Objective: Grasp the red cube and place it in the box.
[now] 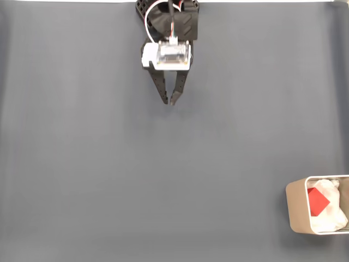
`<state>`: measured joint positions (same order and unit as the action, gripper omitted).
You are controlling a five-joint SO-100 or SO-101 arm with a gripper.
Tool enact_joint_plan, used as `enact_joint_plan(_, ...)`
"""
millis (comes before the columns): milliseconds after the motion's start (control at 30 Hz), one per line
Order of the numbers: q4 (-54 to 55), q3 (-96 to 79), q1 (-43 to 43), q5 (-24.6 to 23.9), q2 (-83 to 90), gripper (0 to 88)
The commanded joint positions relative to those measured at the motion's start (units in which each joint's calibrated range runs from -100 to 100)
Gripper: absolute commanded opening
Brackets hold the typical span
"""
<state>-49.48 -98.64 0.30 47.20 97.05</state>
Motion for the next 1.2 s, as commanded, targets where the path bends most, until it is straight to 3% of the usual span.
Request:
enact_joint_plan(0, -8.9, -1.2, 0.1, -1.0, 2.9, 0.0)
enact_joint_plan(400, -25.8, -1.2, -0.9, 0.6, 3.0, 0.0)
enact_joint_plan(1167, -26.2, -1.2, -0.7, 0.6, 3.0, 0.0)
